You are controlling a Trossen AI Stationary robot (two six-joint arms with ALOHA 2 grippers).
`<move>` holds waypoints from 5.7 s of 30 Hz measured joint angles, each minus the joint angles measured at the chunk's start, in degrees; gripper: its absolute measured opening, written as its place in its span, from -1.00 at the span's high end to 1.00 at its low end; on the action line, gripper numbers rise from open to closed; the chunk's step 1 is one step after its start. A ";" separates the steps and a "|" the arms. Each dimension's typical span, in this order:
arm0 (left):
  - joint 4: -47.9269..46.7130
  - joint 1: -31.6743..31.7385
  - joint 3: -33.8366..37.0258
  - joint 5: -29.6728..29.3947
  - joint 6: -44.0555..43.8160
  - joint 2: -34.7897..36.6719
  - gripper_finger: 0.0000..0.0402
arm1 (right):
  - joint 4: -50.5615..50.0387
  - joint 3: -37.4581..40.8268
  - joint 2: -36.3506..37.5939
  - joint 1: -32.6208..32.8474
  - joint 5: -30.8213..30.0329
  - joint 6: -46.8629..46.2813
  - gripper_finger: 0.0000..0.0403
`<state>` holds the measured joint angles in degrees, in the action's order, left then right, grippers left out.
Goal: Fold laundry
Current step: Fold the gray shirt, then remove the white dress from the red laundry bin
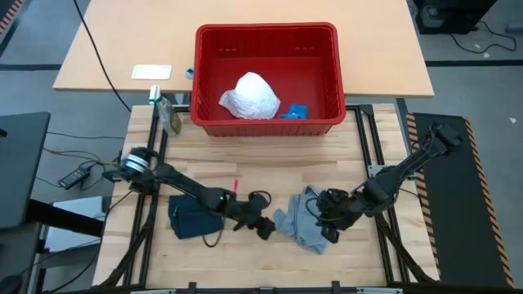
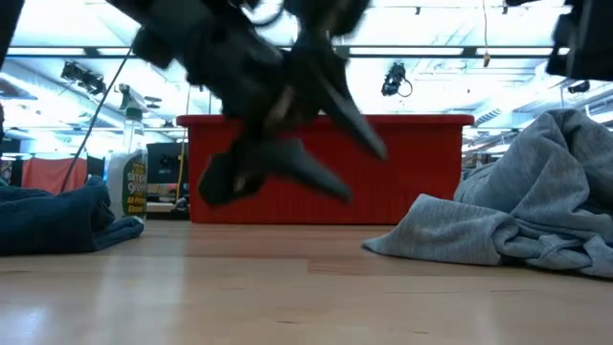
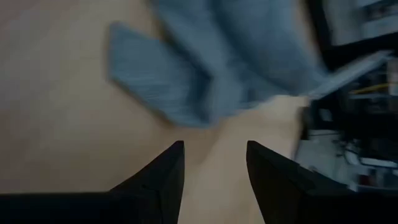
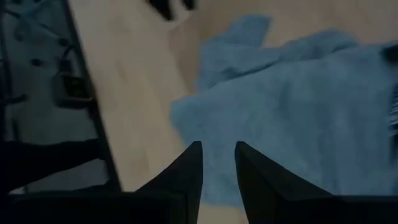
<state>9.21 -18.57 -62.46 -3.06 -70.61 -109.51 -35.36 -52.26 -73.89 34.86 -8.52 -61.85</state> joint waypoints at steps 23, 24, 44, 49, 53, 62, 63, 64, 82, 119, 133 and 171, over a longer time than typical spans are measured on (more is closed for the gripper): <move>-9.11 3.22 -26.07 0.17 1.77 -22.71 0.85 | 22.47 2.41 -22.60 2.19 -9.63 4.49 0.49; -9.10 3.06 -26.97 0.19 1.44 -23.27 0.89 | 24.91 2.40 -22.52 1.91 -9.52 5.17 0.49; -4.30 7.45 -28.13 31.24 5.58 -23.72 0.98 | 25.77 5.97 -18.50 3.33 -13.06 8.73 0.49; -5.97 7.74 -27.76 34.28 4.44 -21.93 0.98 | 29.26 10.14 -18.86 3.49 -16.19 6.30 0.49; -8.92 7.28 -27.48 36.66 4.78 -18.88 0.98 | 36.11 14.11 -18.82 3.16 -17.66 4.22 0.49; -11.55 7.28 -27.80 31.13 8.70 -13.72 0.98 | 44.09 18.28 -18.76 5.37 -18.99 3.21 0.49; -12.75 7.01 -27.86 30.92 9.02 -13.64 0.98 | 43.88 17.91 -18.76 5.89 -19.62 3.79 0.49; -14.60 6.69 -27.87 30.49 9.64 -13.64 0.98 | 43.93 17.48 -18.76 6.33 -20.10 4.55 0.49; -17.98 5.82 -27.87 17.60 17.19 -16.35 0.55 | 44.84 12.45 -18.80 7.48 -16.64 28.17 0.49; -3.90 3.68 -27.91 13.78 26.23 -19.85 0.16 | 35.33 12.02 -19.31 8.83 5.59 22.52 0.49; -6.24 11.80 -27.87 19.85 24.93 -15.38 0.16 | 10.63 12.36 -10.71 20.41 5.12 5.76 0.57; -39.59 67.87 -27.89 14.56 54.12 1.88 -0.34 | 24.64 12.97 12.06 -42.17 -16.35 31.79 0.29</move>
<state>-30.37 49.30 -90.35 11.50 -16.49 -107.63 -10.72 -39.29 -61.82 -7.31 -24.87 -30.06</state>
